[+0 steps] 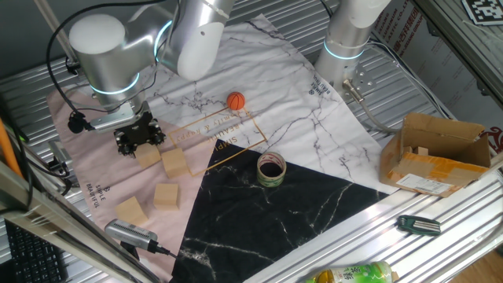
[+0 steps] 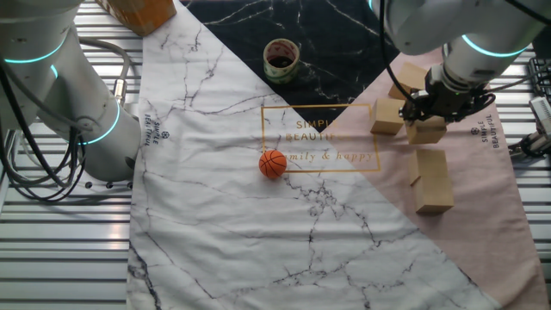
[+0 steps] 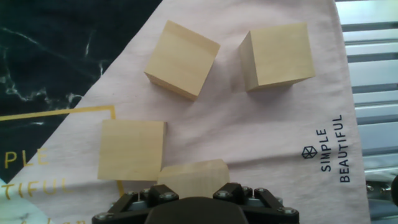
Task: Stack the blocks into a pyramid shape
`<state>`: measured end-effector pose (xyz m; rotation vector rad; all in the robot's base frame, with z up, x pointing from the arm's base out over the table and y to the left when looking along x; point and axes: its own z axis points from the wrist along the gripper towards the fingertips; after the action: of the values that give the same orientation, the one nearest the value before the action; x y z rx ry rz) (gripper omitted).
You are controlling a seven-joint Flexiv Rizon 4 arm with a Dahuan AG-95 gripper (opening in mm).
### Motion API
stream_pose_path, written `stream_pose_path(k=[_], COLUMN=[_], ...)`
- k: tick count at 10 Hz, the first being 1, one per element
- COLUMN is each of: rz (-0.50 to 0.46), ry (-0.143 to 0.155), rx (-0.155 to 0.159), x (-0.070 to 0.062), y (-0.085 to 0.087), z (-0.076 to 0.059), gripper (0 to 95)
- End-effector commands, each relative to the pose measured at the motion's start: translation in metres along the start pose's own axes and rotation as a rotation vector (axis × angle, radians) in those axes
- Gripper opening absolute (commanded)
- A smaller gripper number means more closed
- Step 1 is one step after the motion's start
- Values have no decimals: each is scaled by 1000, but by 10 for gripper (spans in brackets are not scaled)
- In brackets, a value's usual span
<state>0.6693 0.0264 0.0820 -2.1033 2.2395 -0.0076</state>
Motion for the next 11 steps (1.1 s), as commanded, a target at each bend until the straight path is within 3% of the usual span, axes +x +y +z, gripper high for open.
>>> stream_pose_path(k=[1,7,11], rz=[-2,-11,-10], ry=[0,-7,-9], rx=[4,14,5], x=[0,3,4], y=[0,2,2], z=[1,10,14], gripper=[0,0,0])
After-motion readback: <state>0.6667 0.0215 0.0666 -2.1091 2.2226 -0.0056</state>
